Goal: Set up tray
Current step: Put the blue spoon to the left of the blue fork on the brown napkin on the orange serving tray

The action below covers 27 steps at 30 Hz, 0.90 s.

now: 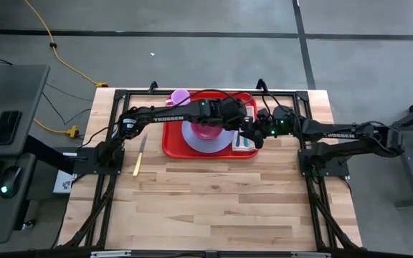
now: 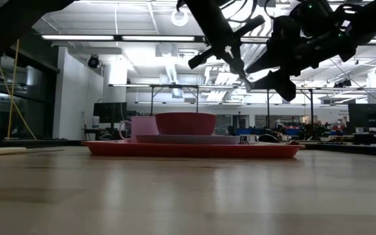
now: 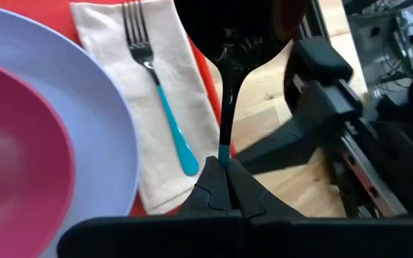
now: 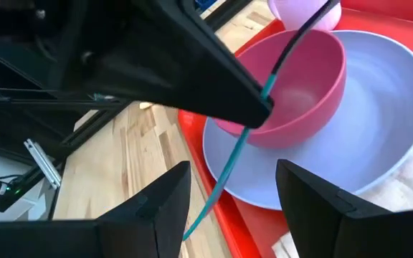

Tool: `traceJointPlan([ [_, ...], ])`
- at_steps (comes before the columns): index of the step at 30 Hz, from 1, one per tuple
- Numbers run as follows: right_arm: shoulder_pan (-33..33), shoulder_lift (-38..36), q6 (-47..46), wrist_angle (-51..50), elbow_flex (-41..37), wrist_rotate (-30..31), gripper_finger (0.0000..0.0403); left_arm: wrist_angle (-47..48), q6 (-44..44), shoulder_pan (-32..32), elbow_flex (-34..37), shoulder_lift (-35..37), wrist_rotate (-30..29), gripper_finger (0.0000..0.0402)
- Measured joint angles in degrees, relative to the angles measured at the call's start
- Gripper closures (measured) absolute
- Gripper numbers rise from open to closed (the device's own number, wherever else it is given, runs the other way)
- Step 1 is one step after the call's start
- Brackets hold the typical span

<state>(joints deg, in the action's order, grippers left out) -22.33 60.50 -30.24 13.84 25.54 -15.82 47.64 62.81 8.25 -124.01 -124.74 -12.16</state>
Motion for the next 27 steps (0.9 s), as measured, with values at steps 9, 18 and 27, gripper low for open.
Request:
traceJointPlan([
  [9, -0.02, 2.4, -1.29, 3.92, 0.0, -1.15, 0.0217, 0.51, 0.42, 0.0, -0.02, 0.01, -0.89, 0.0396],
  [18, -0.02, 2.63, 0.08, 4.75, 0.0, 0.88, 0.0222, 1.04, 2.0, 0.07, -0.02, 0.01, -1.96, 0.0396],
  [27, -0.13, 3.25, 3.07, 4.9, 0.0, 1.78, 0.0248, 2.0, 3.02, 0.04, -0.02, 0.01, -2.23, 0.0396],
])
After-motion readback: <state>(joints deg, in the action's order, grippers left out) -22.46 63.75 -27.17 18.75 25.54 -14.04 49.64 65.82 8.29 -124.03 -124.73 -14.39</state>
